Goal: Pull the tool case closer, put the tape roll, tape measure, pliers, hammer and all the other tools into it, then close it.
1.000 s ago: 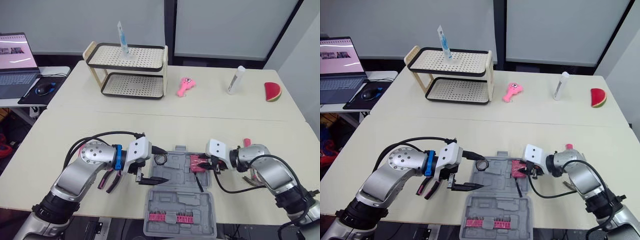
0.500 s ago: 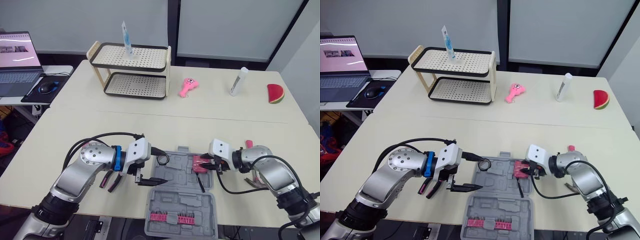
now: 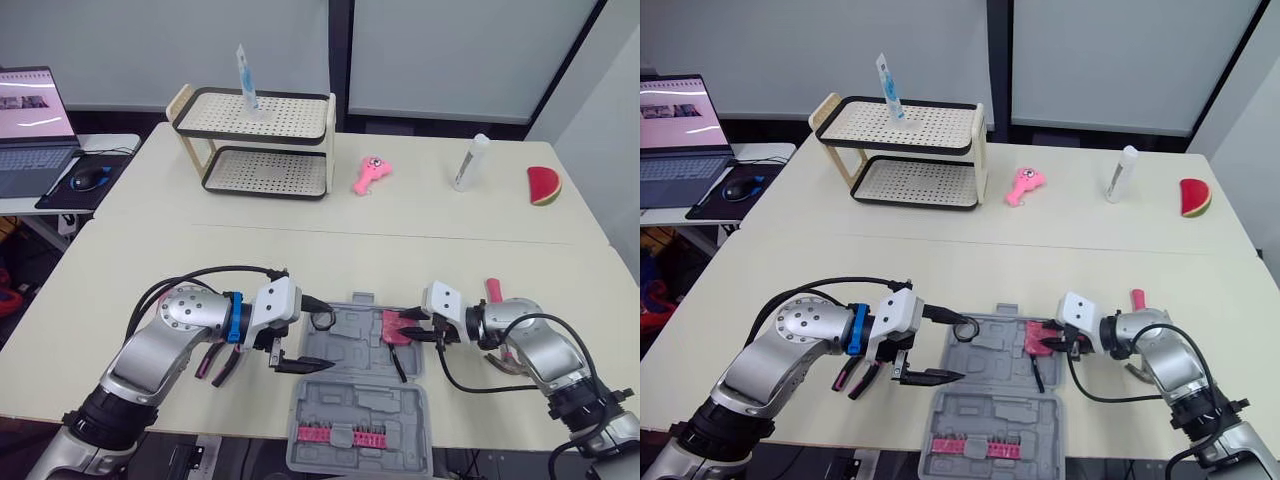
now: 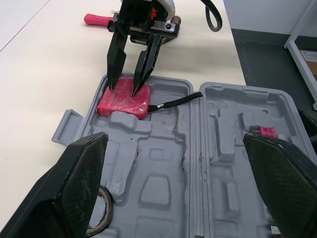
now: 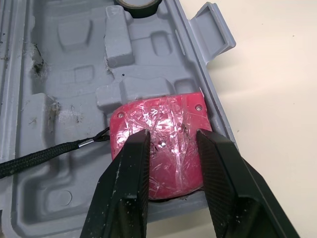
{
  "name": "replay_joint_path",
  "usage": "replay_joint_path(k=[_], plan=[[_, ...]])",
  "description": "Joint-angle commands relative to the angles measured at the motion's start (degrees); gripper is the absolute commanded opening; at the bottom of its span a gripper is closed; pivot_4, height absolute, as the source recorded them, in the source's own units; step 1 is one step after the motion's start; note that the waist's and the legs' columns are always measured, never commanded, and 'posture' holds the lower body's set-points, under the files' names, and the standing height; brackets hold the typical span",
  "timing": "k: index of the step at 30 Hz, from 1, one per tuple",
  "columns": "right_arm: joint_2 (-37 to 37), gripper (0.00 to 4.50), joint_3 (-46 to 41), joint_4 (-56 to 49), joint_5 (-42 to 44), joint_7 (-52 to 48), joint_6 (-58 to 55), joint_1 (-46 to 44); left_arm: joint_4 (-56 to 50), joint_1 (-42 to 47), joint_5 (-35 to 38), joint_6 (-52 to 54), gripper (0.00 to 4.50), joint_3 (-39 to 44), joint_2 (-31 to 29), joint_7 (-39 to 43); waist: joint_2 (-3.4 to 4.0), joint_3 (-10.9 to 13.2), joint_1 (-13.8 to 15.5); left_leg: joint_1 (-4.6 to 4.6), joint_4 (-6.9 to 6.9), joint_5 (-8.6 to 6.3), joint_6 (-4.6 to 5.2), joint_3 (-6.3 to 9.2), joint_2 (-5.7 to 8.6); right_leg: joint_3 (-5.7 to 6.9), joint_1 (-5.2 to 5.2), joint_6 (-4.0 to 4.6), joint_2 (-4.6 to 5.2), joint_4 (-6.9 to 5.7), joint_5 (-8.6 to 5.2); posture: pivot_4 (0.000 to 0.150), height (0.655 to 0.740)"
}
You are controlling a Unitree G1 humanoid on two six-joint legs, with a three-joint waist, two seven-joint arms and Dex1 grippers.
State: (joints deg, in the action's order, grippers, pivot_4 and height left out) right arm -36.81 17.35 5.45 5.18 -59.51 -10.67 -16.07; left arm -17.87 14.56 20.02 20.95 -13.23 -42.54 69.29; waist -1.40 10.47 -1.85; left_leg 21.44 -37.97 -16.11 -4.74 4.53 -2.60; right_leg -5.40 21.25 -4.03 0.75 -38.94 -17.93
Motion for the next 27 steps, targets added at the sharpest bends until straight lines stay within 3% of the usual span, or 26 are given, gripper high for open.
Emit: replay_joint_path(k=[1, 10, 14, 20, 27], plan=[[1.0, 1.50, 0.8, -0.6, -1.1, 0.5, 0.3, 1.6, -0.8, -0.3, 0.2, -1.1, 4.50, 1.4, -0.1, -0.6, 0.01, 0.0, 0.0, 0.00, 0.01, 0.00, 0.00, 0.00, -0.01, 0.00, 0.01, 0.00, 0.00, 0.00, 0.00, 0.150, 0.7350], [0.9, 1.50, -4.6, -19.3, 3.2, 4.1, -7.4, 1.8, 4.2, -3.0, 1.9, -2.9, 4.50, 8.8, -2.5, -1.1, 0.30, 0.2, -0.2, 0.36, 0.00, 0.00, 0.00, 0.02, -0.03, -0.05, 0.50, 0.03, -0.04, -0.18, 0.02, 0.150, 0.7350], [-2.8, 1.50, -11.9, -30.6, 6.6, 5.8, -14.5, 5.7, 10.2, -6.4, 4.3, -3.3, 4.50, 18.9, -4.4, -2.4, 0.32, 0.2, 0.0, 0.48, 0.01, 0.00, 0.00, 0.03, -0.02, 0.00, 0.56, 0.04, -0.01, -0.17, 0.01, 0.150, 0.7350], [-11.1, 1.50, -28.9, -38.8, 7.7, 5.6, -15.5, 22.3, 23.0, -12.3, 4.5, -5.0, 4.50, 33.6, -8.2, -5.2, 0.29, 0.2, 0.3, 0.46, 0.01, 0.00, 0.00, 0.02, 0.00, 0.11, 0.49, 0.06, 0.04, -0.13, -0.01, 0.150, 0.7350], [-10.5, 1.50, -51.0, -35.9, 7.9, 3.3, -11.1, 41.9, 34.7, -21.8, 3.3, -9.9, 4.50, 43.3, -9.9, -5.5, 0.22, 0.1, 0.0, 0.25, 0.00, 0.00, 0.00, -0.08, -0.02, -0.01, 0.32, 0.05, 0.02, -0.15, -0.02, 0.150, 0.7350]])
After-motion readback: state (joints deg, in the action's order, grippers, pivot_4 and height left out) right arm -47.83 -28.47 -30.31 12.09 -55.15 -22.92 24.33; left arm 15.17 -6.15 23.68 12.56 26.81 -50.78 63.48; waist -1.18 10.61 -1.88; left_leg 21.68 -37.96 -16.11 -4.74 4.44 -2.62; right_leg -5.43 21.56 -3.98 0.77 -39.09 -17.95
